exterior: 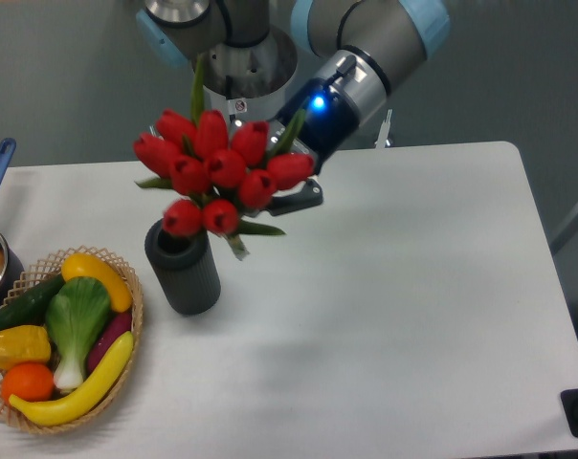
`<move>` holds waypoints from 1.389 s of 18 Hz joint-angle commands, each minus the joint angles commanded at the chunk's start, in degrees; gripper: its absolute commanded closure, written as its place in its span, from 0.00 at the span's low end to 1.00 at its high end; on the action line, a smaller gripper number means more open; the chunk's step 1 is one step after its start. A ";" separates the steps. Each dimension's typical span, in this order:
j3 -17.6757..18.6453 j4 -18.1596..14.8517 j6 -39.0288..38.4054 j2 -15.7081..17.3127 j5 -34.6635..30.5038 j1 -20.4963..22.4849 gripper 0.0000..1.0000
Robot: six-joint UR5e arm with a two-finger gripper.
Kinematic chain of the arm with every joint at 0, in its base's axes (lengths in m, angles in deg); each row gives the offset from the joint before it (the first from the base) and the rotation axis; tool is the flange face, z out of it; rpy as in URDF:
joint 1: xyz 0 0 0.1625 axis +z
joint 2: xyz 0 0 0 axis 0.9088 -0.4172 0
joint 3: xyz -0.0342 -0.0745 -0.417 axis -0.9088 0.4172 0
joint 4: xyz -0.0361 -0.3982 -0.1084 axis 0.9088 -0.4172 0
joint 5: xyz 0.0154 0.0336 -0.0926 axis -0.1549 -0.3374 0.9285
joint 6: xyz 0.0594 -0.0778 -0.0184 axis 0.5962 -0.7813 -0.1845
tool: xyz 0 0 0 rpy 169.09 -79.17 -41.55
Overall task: Insert the flowers into the vase
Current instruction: 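Carry the red tulips up and over to the black vase, then lower the tulip stems down into the black vase opening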
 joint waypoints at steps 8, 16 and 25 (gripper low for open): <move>5.89 0.18 1.93 3.17 0.00 -3.33 1.00; 9.76 0.18 7.29 2.56 0.00 -4.22 1.00; 13.36 0.18 15.28 -0.25 -0.09 -4.31 1.00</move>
